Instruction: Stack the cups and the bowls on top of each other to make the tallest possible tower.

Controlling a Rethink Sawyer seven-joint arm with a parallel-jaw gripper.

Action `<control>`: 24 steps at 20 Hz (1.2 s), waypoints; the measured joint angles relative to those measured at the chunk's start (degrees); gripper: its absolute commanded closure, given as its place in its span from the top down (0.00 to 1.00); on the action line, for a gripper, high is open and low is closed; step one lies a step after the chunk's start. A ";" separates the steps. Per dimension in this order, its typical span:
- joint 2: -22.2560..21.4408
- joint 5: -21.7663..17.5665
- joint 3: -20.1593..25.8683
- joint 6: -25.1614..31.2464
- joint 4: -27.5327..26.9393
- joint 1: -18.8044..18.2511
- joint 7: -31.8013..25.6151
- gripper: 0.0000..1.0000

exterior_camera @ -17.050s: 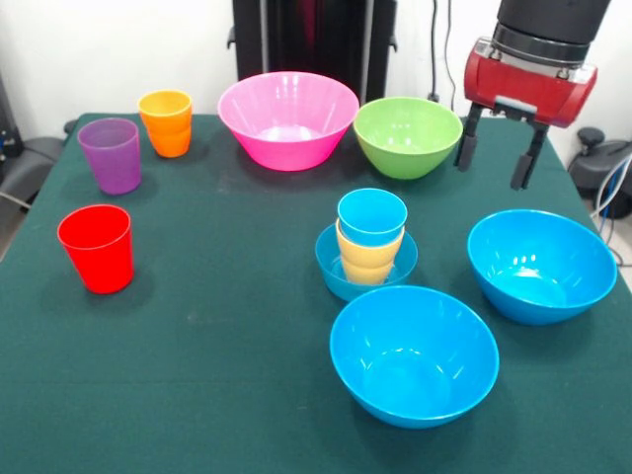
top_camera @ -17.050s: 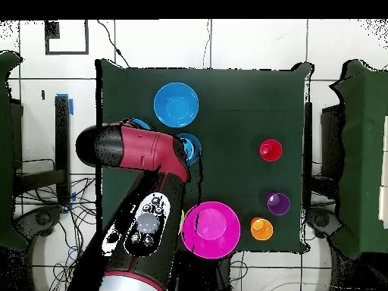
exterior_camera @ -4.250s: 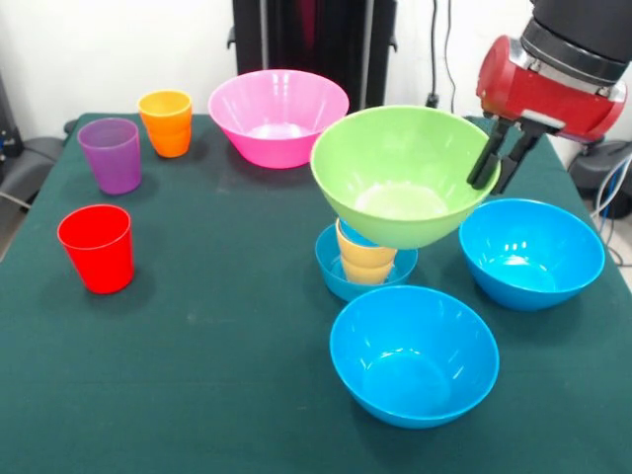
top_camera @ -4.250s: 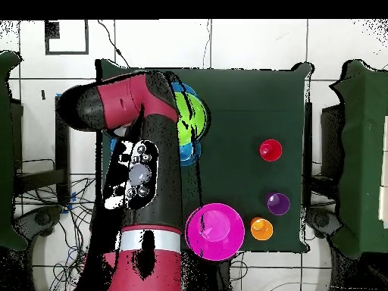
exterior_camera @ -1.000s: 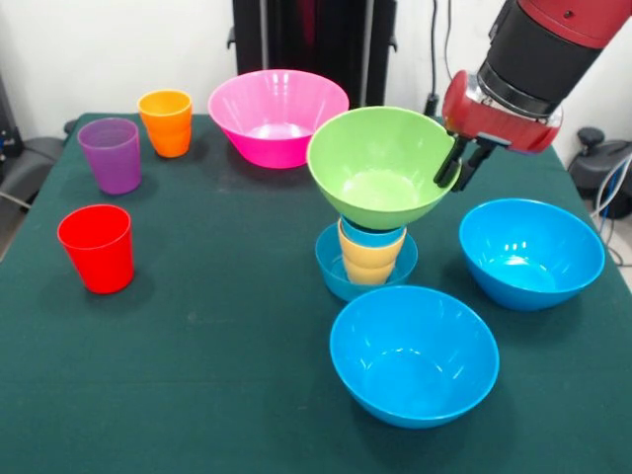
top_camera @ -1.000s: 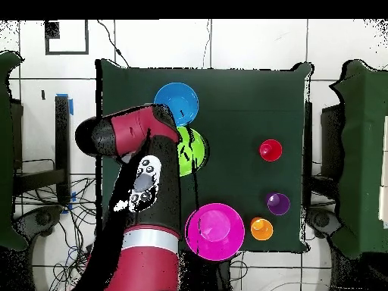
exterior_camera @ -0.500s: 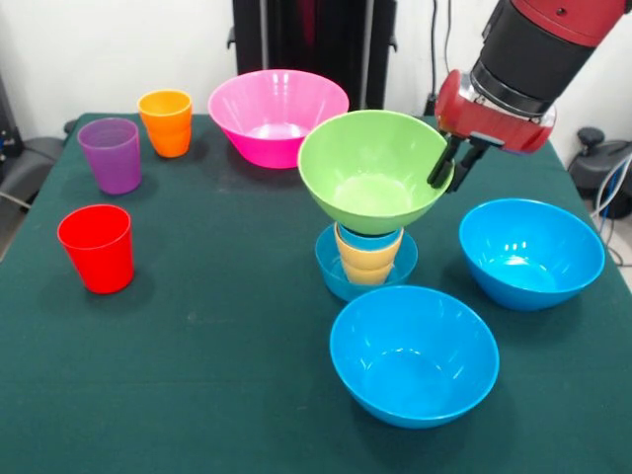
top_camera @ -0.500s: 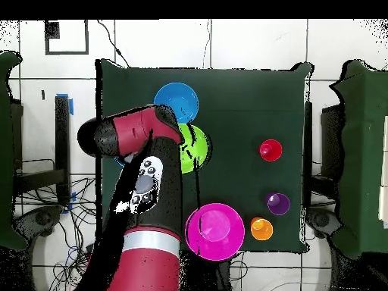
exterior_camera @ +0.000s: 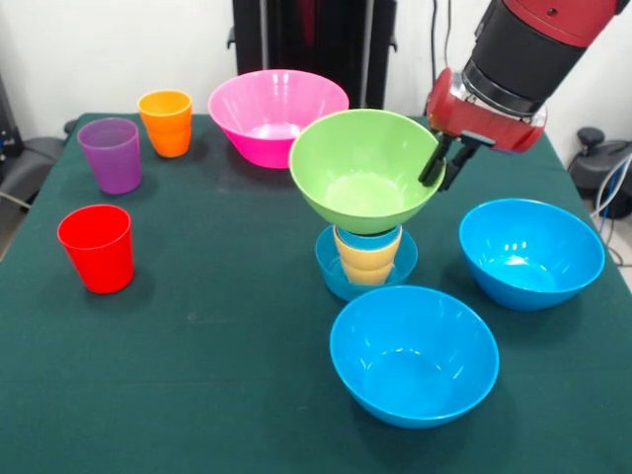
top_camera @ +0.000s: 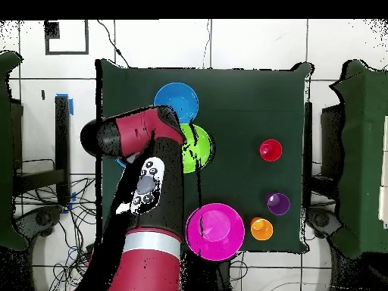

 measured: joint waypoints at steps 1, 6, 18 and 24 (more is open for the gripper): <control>0.01 0.00 -0.15 0.00 0.00 0.00 0.00 0.00; 0.03 0.00 -0.69 0.00 0.02 0.01 0.00 1.00; 0.03 0.25 -0.75 0.00 0.30 0.11 0.00 1.00; 0.03 0.32 -0.77 0.00 0.30 0.18 0.00 1.00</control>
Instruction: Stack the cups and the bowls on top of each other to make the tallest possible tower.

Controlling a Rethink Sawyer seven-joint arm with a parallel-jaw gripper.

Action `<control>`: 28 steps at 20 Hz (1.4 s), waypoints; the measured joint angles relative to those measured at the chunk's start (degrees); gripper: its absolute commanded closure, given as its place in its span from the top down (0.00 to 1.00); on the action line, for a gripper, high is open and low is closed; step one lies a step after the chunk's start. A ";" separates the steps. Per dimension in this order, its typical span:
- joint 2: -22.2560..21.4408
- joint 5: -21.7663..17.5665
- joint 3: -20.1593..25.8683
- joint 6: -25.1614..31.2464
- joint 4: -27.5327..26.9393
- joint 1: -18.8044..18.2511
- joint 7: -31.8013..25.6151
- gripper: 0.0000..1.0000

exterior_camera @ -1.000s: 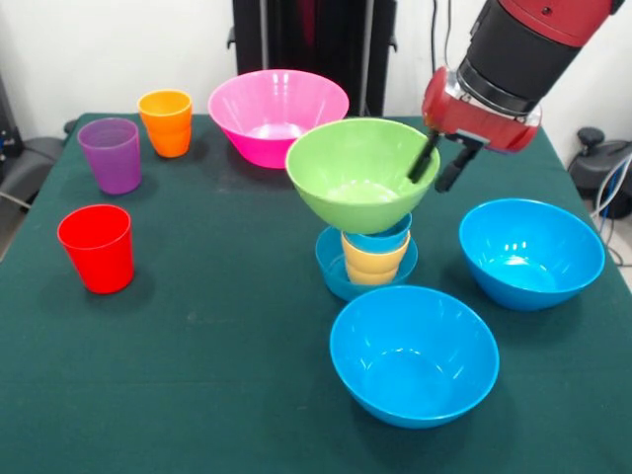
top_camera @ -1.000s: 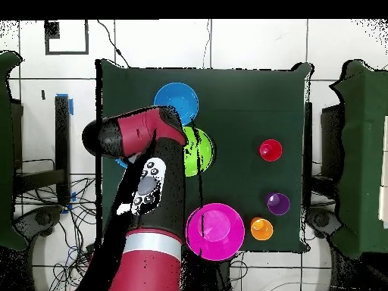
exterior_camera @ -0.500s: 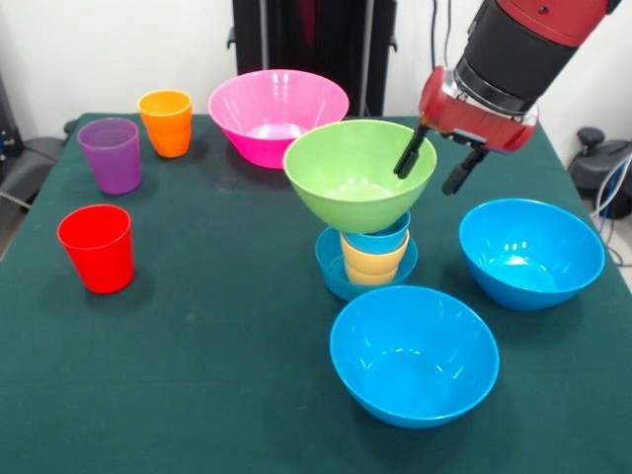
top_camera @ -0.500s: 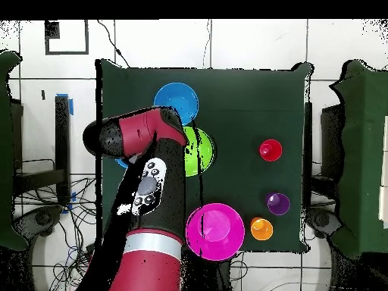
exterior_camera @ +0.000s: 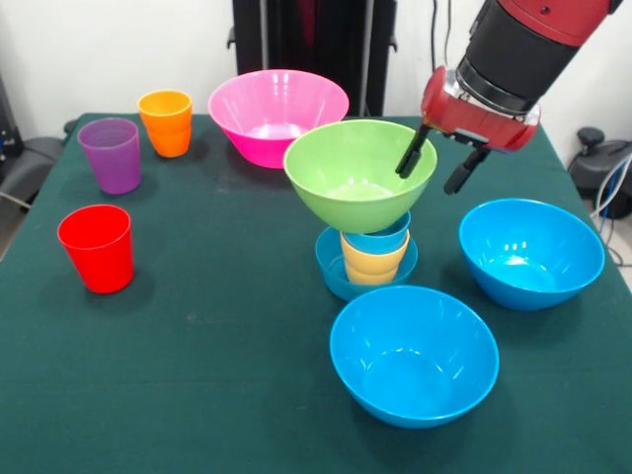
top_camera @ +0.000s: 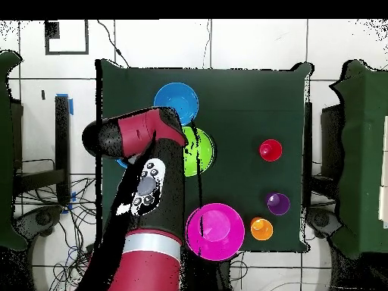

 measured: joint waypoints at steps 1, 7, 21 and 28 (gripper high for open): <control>0.00 0.02 -0.02 0.00 0.00 0.01 0.00 1.00; 0.00 0.02 -0.15 0.00 0.03 0.02 0.00 1.00; 0.05 0.14 -0.54 0.00 0.09 0.15 0.00 0.00; 0.06 0.33 -0.54 -0.01 0.10 0.15 0.00 0.00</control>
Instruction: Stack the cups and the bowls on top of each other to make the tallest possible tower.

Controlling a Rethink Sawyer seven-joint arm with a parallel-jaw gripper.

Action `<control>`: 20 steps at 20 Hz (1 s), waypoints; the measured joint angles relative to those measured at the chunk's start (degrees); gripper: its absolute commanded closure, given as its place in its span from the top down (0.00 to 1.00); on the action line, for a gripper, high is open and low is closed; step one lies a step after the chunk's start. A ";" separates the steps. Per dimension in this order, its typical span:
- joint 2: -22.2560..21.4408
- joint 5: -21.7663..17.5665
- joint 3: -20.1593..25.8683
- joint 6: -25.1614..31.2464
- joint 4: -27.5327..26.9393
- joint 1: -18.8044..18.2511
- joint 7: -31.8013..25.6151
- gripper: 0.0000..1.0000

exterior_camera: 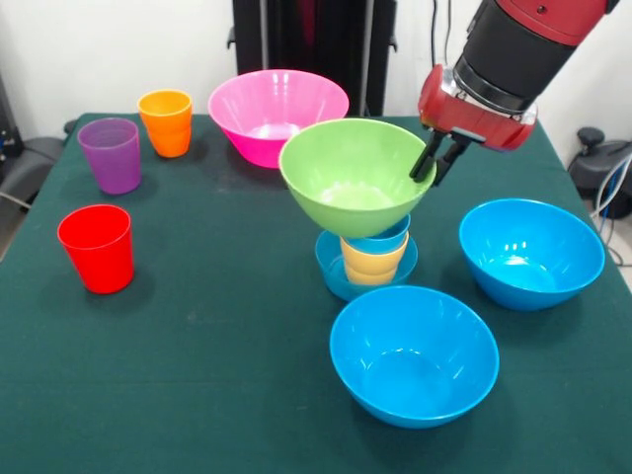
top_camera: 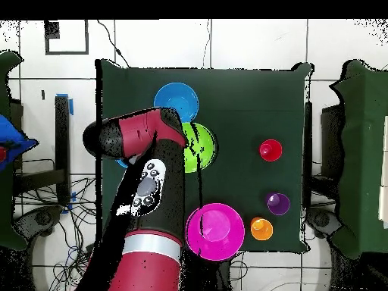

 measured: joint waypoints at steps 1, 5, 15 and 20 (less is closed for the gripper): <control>0.00 0.00 0.00 0.00 0.00 0.00 0.00 0.00; -0.01 0.62 -0.01 0.00 0.01 0.00 0.00 0.00; -0.31 2.74 -0.01 0.00 0.00 0.00 0.00 0.00; -0.32 2.74 -0.01 0.01 0.01 0.00 0.00 0.00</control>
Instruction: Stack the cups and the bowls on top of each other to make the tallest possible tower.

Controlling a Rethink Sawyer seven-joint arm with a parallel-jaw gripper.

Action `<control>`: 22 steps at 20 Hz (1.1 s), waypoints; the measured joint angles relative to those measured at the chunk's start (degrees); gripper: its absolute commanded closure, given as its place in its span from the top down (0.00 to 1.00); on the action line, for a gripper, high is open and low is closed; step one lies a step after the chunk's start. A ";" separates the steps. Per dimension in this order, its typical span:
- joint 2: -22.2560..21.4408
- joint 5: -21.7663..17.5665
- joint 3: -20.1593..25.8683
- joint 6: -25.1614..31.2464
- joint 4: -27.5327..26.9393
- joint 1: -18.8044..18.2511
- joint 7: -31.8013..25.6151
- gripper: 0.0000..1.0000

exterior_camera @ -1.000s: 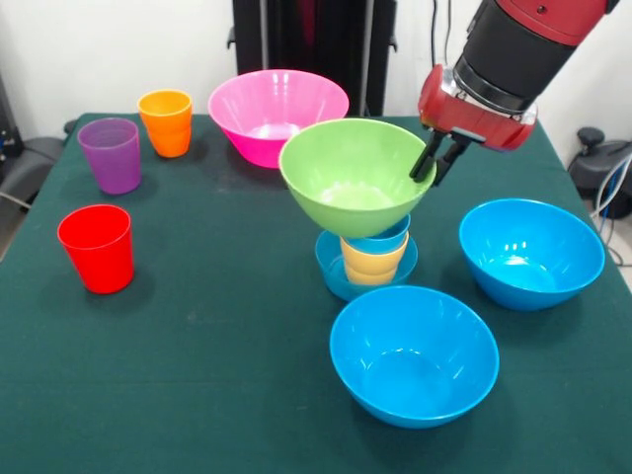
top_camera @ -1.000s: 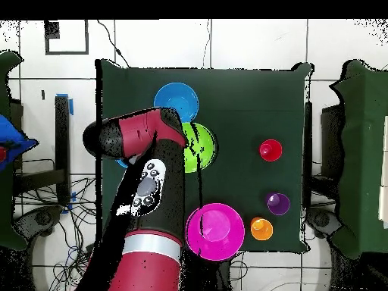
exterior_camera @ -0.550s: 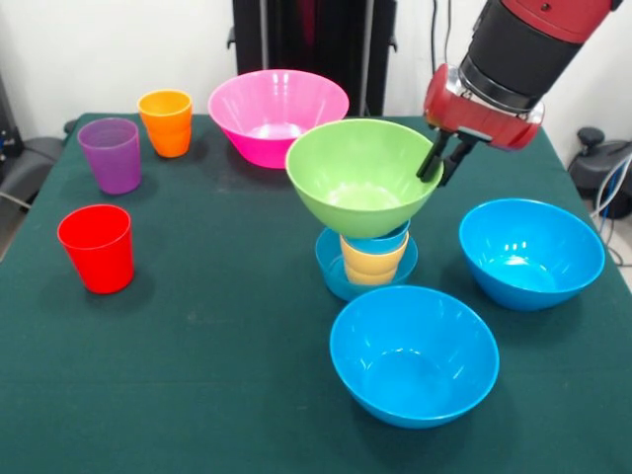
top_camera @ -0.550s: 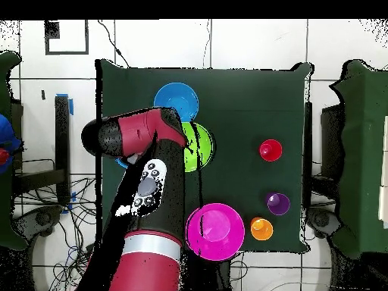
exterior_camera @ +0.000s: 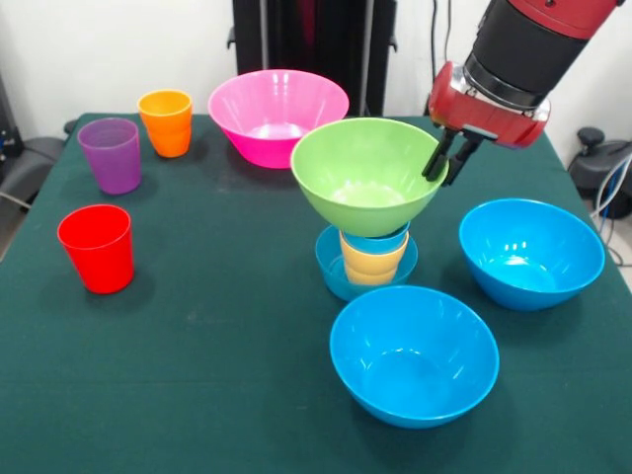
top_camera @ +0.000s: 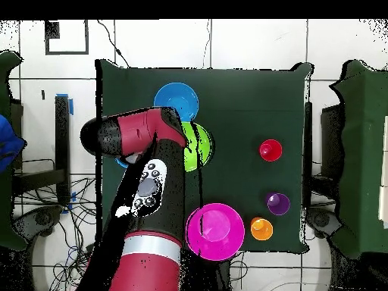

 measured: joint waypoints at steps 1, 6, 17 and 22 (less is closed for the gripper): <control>-0.01 0.00 0.00 0.00 0.00 0.00 0.00 0.00; -0.01 0.00 0.00 -0.01 0.00 0.00 0.00 0.00; 0.00 0.00 -0.35 0.00 0.00 0.35 0.00 0.00; -0.01 0.07 -1.15 -0.01 0.11 1.49 0.34 0.00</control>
